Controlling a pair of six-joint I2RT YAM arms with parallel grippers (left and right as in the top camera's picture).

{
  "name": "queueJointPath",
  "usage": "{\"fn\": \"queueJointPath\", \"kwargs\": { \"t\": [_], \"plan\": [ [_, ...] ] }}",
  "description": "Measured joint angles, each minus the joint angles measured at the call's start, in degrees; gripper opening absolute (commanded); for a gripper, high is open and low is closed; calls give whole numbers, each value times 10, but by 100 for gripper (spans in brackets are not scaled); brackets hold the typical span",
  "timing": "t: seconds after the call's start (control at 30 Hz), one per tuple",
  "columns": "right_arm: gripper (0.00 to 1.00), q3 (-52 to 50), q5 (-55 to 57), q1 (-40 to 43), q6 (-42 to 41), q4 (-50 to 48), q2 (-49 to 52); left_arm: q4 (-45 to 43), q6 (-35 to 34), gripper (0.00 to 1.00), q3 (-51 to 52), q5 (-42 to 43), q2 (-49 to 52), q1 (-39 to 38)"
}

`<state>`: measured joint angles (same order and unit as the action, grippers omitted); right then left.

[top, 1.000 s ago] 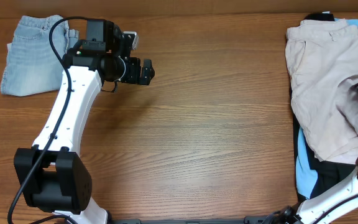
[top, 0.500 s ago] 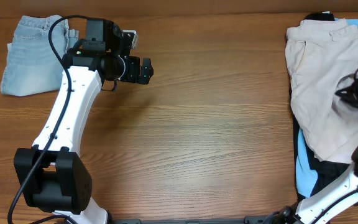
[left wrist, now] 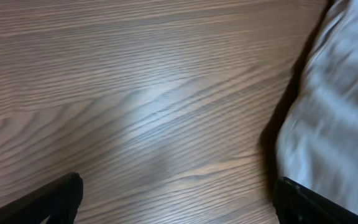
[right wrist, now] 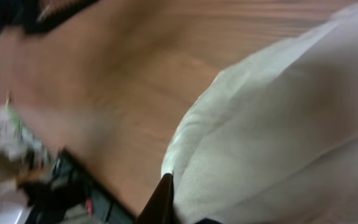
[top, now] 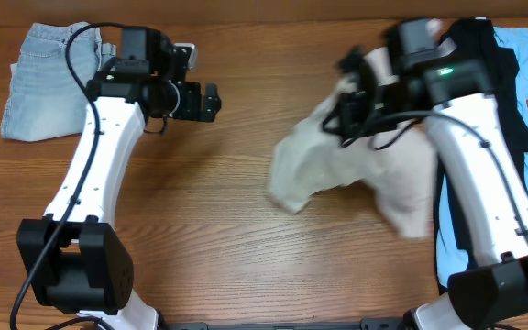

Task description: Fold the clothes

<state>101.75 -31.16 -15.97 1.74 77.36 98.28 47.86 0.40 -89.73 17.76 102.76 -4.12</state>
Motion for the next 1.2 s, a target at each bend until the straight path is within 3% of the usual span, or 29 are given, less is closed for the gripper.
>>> {"fn": "queueJointPath", "kwargs": {
  "t": [0.07, 0.17, 0.23, 0.3, 0.37, 0.57, 0.87, 1.07, 1.2],
  "plan": [
    [11, 0, -2, -47, -9, -1, 0, 9, 0, 98, -4, 0, 0, 21],
    [44, 0, 1, -83, -21, 25, 0, 17, 0, 97, -14, -1, 0, 46],
    [50, 1, 36, -89, -30, 57, 0, 18, 2, 96, -15, -3, 0, 49],
    [67, 1, 80, -88, -43, 64, 0, 17, 13, 97, -15, -5, 0, 39],
    [73, 1, 152, -77, -73, 61, 0, 11, 26, 99, -15, -10, 0, 14],
    [75, -37, 226, -5, -106, -2, -2, -18, 45, 99, -15, -40, 2, -66],
    [72, -299, 219, 41, -115, -157, -3, -18, 47, 98, -15, -53, 5, -104],
    [69, -404, 210, 41, -122, -239, -3, -18, 47, 98, -15, -56, 5, -133],
    [68, -458, 217, 41, -131, -287, -3, -12, 42, 93, -15, -56, 5, -158]
  ]
}}
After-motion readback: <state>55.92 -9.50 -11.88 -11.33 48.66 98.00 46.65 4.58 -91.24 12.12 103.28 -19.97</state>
